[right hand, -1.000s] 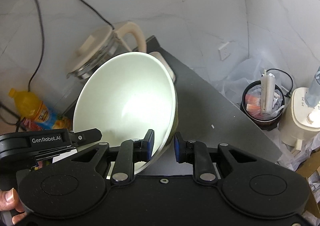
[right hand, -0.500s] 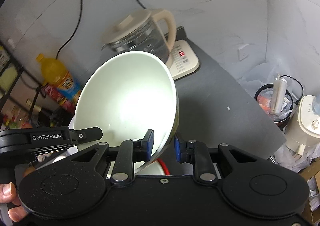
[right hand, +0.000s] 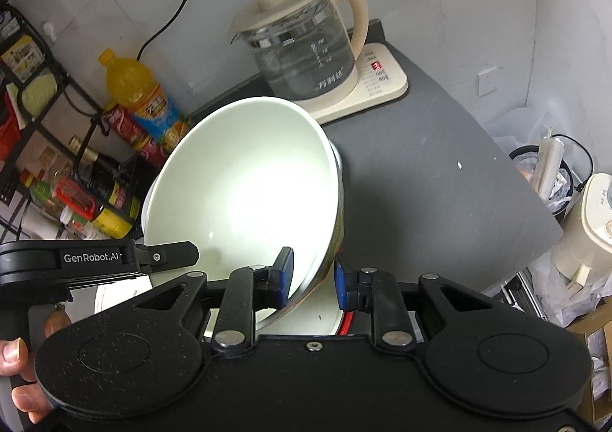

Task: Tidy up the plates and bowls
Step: 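Carry the smaller bowl with both grippers and lower it onto the stacked bowls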

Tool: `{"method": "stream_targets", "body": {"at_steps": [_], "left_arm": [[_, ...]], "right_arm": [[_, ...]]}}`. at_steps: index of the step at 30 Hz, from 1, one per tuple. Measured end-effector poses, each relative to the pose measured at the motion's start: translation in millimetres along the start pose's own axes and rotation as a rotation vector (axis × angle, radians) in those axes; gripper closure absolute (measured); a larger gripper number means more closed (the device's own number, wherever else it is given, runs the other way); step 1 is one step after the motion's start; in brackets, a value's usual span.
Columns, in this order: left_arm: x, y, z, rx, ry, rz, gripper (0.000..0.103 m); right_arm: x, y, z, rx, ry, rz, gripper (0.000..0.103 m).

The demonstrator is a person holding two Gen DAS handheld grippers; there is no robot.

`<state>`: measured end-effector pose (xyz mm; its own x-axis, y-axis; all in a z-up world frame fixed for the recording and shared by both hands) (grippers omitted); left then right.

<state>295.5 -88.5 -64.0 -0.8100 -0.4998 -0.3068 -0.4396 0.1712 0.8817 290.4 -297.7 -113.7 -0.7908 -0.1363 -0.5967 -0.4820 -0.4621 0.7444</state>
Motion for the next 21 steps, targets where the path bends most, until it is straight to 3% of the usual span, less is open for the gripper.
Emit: {"method": "stream_targets", "body": {"at_steps": [21], "left_arm": [[24.9, -17.6, 41.8, -0.082, 0.048, 0.11, 0.094]], "right_arm": [[25.8, -32.9, 20.4, -0.015, 0.045, 0.146, 0.08]]}}
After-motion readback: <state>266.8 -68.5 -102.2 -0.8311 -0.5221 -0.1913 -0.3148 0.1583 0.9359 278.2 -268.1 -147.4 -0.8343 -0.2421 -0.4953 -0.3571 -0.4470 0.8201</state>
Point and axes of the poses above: each gripper's, at about its wrist camera, not at the fingertips, and y roughly against the way its jaws point, z to its left, x to its underside, the point moved 4 cm from there along -y, roughly the way its jaws point, and after that the axes turned 9 degrees about y, right-handed, at the moved point
